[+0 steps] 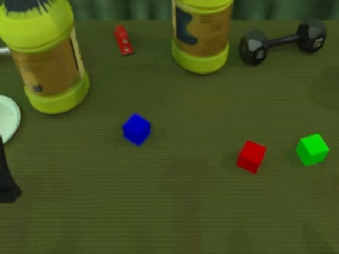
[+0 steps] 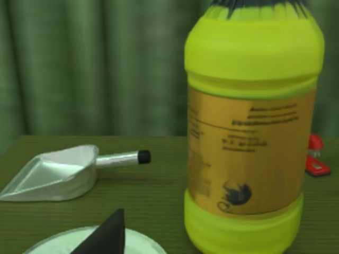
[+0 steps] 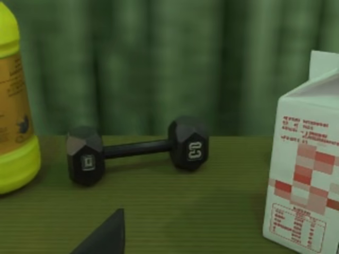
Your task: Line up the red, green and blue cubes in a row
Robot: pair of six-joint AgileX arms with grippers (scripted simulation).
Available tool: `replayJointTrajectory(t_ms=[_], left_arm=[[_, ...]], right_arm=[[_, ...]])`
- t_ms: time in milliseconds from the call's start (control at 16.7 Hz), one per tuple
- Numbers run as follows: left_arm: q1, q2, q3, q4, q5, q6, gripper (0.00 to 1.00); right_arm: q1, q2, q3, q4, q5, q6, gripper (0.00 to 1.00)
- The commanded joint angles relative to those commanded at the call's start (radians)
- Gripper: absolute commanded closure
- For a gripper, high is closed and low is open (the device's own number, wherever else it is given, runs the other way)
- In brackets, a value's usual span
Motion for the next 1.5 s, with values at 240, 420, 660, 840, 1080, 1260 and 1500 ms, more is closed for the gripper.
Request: replayJointTrajectory(t_ms=[240, 420, 660, 840, 1080, 1260, 1500], left_arm=[[0.000, 0.000, 0.000, 0.000, 0.000, 0.000, 0.00], [0.000, 0.000, 0.000, 0.000, 0.000, 0.000, 0.00], [0.000, 0.000, 0.000, 0.000, 0.000, 0.000, 0.00], [0.000, 0.000, 0.000, 0.000, 0.000, 0.000, 0.00], [0.000, 0.000, 0.000, 0.000, 0.000, 0.000, 0.00], [0.000, 0.000, 0.000, 0.000, 0.000, 0.000, 0.00], [0.000, 0.000, 0.000, 0.000, 0.000, 0.000, 0.00]], right_arm=[[0.010, 0.030, 0.030, -0.022, -0.001, -0.011, 0.00], [0.046, 0.156, 0.149, -0.104, 0.000, -0.052, 0.00], [0.119, 0.472, 0.406, -0.281, 0.003, -0.142, 0.00], [0.187, 0.793, 0.632, -0.444, 0.005, -0.224, 0.00], [0.285, 1.217, 0.935, -0.674, 0.004, -0.338, 0.00], [0.355, 1.490, 1.150, -0.833, 0.001, -0.418, 0.00], [0.430, 1.800, 1.393, -1.001, 0.000, -0.506, 0.00]])
